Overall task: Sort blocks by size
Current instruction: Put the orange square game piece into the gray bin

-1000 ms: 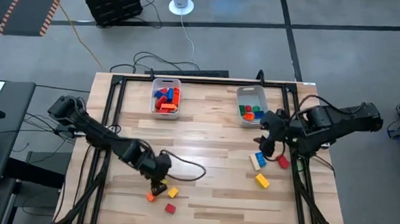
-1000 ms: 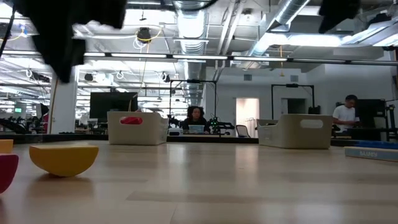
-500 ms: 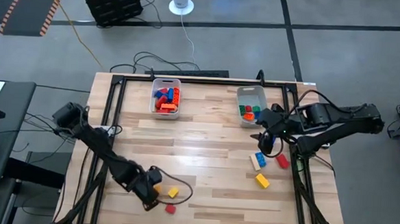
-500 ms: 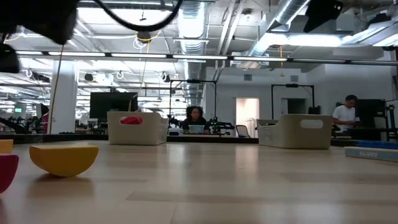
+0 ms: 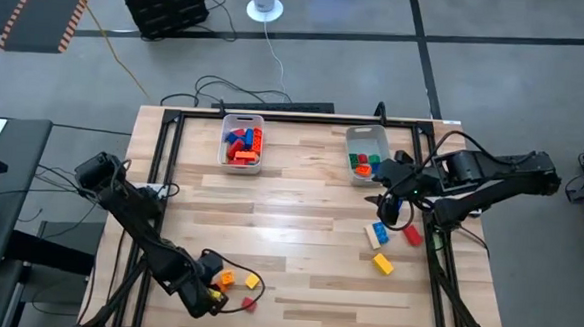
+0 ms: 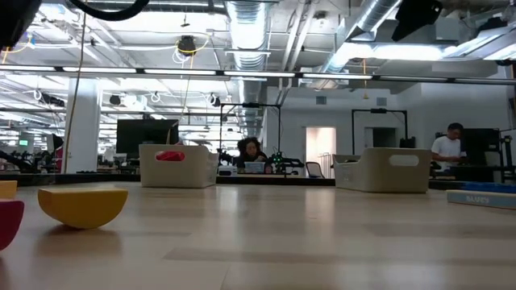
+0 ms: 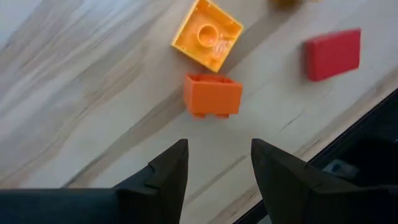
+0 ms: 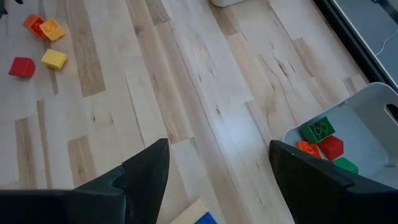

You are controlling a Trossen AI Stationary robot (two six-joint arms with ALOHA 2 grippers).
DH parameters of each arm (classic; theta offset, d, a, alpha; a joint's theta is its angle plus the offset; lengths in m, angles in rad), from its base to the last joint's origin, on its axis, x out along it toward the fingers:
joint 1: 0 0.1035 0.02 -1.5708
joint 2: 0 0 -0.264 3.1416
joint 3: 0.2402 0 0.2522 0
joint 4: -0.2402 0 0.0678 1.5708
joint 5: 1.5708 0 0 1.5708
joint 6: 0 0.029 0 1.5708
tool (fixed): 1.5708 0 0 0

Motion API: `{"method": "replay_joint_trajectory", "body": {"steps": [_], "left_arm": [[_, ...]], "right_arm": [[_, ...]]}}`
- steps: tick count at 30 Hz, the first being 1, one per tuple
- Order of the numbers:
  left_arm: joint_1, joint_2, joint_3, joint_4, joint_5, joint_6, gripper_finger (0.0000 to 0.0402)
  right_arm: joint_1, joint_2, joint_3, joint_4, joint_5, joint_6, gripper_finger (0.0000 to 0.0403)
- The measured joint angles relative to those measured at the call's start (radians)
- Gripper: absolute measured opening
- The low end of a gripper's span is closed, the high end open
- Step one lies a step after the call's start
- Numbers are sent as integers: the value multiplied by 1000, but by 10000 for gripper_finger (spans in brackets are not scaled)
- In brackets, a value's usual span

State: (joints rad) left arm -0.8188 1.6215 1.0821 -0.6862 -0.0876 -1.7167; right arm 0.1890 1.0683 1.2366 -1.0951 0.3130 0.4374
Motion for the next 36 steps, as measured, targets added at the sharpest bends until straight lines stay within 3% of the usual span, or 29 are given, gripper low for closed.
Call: {"method": "replay_joint_trajectory", "body": {"steps": [7, 12, 16, 25, 36], "left_arm": [[12, 0, 0, 4, -25, -58, 239], [39, 16, 0, -8, -38, 12, 301], [59, 70, 0, 19, -2, 61, 324], [71, 132, 0, 27, 64, 58, 312], [71, 132, 0, 30, 33, 97, 239]], "right_arm": [[0, 0, 0, 25, 1, -31, 301], [0, 0, 0, 37, 1, -55, 301], [0, 0, 0, 36, 1, -56, 301], [1, -1, 0, 35, 0, -46, 301], [0, -1, 0, 35, 0, -43, 301]]}}
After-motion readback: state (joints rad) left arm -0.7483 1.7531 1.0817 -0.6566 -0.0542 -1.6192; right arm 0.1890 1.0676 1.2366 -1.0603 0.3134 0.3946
